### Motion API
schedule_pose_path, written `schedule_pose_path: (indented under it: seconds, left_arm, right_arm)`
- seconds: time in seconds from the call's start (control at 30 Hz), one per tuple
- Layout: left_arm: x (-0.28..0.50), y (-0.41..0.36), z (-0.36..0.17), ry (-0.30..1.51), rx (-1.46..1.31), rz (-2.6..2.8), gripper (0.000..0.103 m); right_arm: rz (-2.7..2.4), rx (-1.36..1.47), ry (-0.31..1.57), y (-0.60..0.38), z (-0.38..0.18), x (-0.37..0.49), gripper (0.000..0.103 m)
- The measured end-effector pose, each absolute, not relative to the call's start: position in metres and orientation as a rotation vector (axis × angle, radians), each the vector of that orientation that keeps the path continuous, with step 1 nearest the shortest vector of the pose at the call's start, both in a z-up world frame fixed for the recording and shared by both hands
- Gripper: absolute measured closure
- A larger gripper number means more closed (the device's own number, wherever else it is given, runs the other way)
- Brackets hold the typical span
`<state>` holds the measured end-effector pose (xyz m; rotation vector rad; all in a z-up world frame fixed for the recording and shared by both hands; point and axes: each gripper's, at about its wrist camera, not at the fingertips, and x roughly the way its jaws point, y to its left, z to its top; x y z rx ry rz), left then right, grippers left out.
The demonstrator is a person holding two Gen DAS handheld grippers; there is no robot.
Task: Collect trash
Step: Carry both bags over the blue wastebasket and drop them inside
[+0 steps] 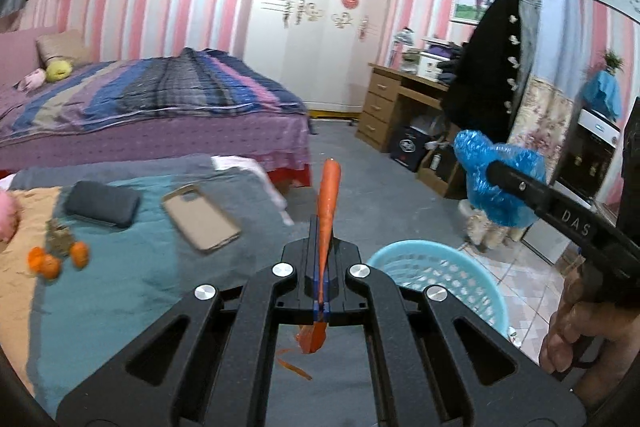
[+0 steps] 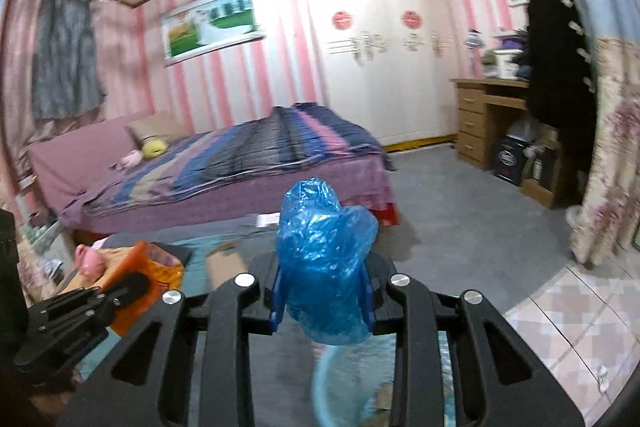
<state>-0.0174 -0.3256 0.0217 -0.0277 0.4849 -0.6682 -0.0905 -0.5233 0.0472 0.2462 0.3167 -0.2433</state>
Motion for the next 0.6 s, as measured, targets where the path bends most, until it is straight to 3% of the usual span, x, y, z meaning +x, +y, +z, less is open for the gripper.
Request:
schedule_pose_path:
  seconds: [0.6]
  left_arm:
    - [-0.020,-0.416,0.002,0.562,-0.019,-0.806,0.103]
  right_arm:
    - [-0.310,0.319,0.350,-0.591,0.038,-0.099,0.071]
